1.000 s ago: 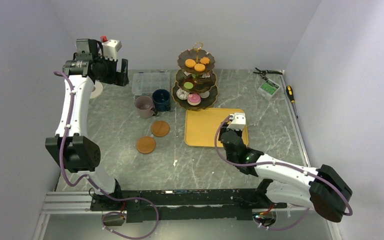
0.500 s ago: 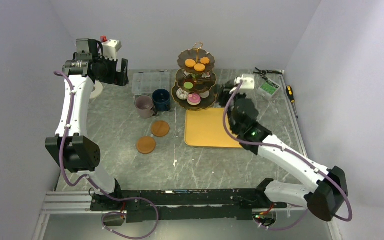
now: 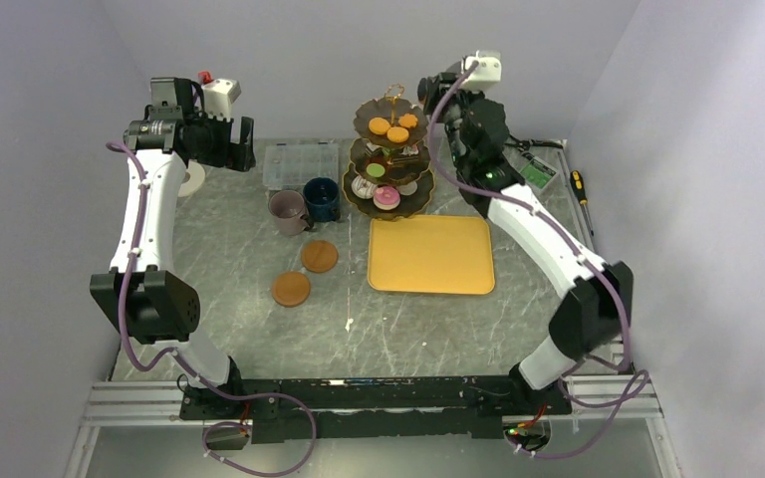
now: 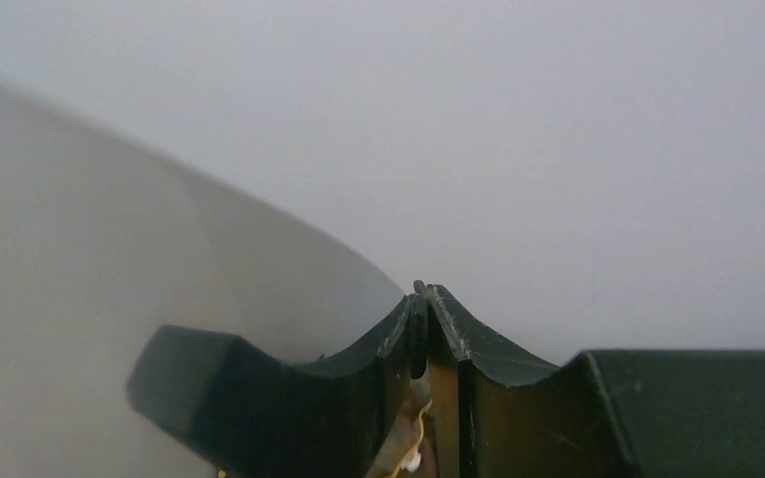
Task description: Serve the afternoon tea
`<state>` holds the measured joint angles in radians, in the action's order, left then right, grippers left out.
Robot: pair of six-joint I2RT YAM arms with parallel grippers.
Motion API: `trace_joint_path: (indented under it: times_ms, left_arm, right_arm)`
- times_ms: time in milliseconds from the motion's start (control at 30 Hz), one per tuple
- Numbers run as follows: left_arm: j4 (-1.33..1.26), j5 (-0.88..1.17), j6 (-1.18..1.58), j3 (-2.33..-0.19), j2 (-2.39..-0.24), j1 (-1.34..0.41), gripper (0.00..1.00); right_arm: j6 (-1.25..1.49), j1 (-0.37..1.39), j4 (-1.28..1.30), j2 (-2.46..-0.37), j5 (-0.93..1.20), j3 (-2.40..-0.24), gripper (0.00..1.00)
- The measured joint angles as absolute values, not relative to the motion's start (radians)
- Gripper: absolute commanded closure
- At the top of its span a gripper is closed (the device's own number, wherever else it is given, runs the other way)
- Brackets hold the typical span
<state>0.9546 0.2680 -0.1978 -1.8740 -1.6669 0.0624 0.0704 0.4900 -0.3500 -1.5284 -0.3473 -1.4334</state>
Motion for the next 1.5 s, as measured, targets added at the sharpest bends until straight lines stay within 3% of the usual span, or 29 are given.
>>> trace_joint_path:
  times_ms: [300,867,1100,1500]
  left_arm:
    - [0.955,0.268,-0.198,-1.874,-1.667,0.064,0.07]
    - [0.95,0.265,-0.198,-1.874,-1.667,0.067,0.07]
    - [0.947,0.265,-0.198,-1.874,-1.667,0.068,0.07]
    - [0.948,0.266,-0.198,-1.871,-1.667,0.068,0.07]
  right_arm:
    - [0.11,0.399,-0.294,-1.779,-0.22,-1.688,0.67]
    - [0.244,0.379,-0.223,-1.959,-0.039,-1.874,0.66]
    - [0.28,0.379,-0.2,-1.977,-0.008,-1.874,0.49]
    - [0.284,0.379,-0.204,-1.977,-0.006,-1.873,0.43]
